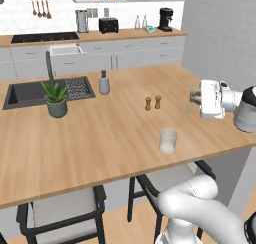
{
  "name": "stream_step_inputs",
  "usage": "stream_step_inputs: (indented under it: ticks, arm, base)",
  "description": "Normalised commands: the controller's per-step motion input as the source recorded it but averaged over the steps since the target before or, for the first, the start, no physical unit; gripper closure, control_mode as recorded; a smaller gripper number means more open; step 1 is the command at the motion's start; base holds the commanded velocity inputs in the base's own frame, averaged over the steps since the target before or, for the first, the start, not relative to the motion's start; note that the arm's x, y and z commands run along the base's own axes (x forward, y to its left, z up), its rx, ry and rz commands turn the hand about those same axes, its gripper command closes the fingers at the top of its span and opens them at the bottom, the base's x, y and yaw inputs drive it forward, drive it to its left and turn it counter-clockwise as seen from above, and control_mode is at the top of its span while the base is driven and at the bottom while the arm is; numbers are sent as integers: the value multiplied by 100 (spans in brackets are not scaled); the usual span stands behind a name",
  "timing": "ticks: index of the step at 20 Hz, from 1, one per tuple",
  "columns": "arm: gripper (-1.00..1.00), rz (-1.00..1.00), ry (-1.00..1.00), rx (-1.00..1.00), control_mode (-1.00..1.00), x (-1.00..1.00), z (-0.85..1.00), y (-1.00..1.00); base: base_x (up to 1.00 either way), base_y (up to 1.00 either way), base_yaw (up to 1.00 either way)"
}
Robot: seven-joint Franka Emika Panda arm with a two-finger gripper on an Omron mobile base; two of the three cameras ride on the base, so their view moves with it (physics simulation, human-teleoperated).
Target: Take a straw from the drawer in front and place it inside the glass cup on the dining counter.
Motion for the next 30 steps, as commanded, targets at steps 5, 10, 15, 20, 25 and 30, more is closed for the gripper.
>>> stream_step_inputs:
  ticks: [5,10,15,20,25,30]
  arm:
    - [100,44,4,7,-100,18,-20,18]
    - [100,22,9,5,-100,5,-20,1]
    - [100,8,0,-4,-100,0,-18,-2]
    - [100,0,0,-14,-100,0,-22,0]
    - [100,0,0,-12,-100,0,-22,0]
    - [100,0,0,0,-100,0,-26,0]
  base:
    - [0,0,0]
    - [0,0,0]
    - [0,0,0]
    - [0,0,0]
    - [0,0,0]
    - [0,0,0]
